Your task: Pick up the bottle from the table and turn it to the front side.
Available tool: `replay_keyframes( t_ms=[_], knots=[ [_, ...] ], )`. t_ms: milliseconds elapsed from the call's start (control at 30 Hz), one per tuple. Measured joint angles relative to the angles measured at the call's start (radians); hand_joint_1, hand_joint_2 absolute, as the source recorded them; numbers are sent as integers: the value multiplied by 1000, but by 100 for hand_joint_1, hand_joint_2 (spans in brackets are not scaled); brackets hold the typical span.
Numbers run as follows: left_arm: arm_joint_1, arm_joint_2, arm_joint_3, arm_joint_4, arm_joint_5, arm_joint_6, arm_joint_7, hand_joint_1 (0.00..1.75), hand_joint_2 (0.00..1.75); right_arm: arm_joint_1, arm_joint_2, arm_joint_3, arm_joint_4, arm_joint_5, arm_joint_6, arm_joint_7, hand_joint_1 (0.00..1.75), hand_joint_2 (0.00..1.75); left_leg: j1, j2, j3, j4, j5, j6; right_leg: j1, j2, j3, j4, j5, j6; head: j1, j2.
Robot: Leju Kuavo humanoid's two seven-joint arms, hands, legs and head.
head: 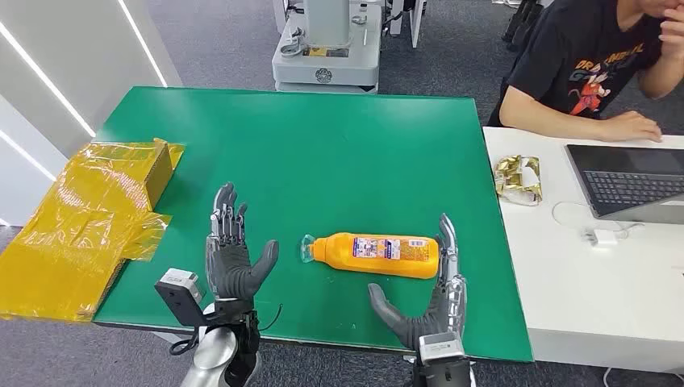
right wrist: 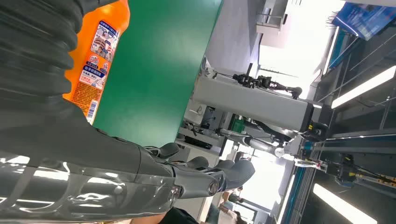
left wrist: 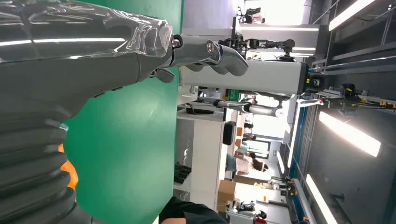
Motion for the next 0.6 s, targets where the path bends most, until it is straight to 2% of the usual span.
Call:
replay_keyframes(
  t_ms=[100,367,600],
  knots=[
    [-5,0,0,9,5,0,0,0,175,-1,0,-1,-1,26,-6,4,0,175,0,0,0,0,0,0,0,0,0,0,0,0,0,0],
    [-24,3,0,36,21,8,-2,0,175,-11,-4,-24,-30,205,7,43,0,175,0,0,0,0,0,0,0,0,0,0,0,0,0,0],
    [-26,9,0,37,22,-8,0,0,175,-43,-59,-66,-35,343,39,106,0,175,0,0,0,0,0,0,0,0,0,0,0,0,0,0]
  ],
)
